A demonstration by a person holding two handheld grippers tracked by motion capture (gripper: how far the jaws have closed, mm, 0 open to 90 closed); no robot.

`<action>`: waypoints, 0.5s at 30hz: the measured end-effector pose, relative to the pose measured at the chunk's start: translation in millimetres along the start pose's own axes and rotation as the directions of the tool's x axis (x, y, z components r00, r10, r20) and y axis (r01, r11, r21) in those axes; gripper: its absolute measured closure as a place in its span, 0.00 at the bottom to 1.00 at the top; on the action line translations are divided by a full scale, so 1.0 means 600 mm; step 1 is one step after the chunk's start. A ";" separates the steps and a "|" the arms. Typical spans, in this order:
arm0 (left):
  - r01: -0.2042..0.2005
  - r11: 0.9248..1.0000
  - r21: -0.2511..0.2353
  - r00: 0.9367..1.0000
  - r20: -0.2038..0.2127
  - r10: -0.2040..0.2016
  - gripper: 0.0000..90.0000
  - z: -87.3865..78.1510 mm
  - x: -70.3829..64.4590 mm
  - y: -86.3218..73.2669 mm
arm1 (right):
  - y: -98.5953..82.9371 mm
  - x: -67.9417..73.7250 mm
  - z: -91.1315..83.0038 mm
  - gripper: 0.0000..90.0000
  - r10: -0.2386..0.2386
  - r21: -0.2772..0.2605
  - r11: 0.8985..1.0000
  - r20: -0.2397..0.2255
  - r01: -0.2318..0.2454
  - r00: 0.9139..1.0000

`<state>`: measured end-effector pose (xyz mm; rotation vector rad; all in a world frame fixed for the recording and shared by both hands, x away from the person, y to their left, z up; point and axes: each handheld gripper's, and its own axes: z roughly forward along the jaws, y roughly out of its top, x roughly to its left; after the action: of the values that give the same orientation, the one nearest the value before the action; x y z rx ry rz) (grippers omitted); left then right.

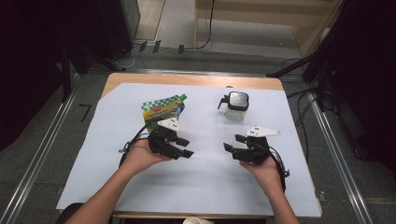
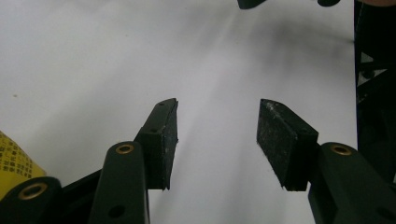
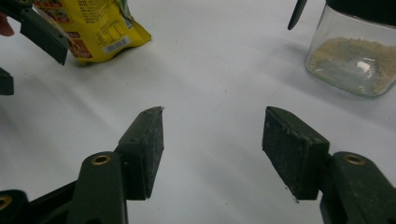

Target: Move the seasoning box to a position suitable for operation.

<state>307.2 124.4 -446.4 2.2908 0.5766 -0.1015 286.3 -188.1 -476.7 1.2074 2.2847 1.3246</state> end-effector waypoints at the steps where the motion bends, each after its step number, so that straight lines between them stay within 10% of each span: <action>1: 0.000 1.000 -0.003 1.000 0.004 0.000 0.52 0.000 0.000 -0.001 | 0.000 -0.001 0.000 0.43 0.000 -0.001 1.000 0.002 0.000 1.000; 15: -0.001 0.999 -0.034 0.999 0.038 0.002 0.42 -0.005 0.000 -0.001 | -0.002 -0.003 -0.004 0.43 -0.008 -0.015 1.000 0.013 0.008 1.000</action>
<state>306.6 127.1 -444.7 2.2517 0.5534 -0.1331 285.8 -191.3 -476.8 1.1971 2.2639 1.3246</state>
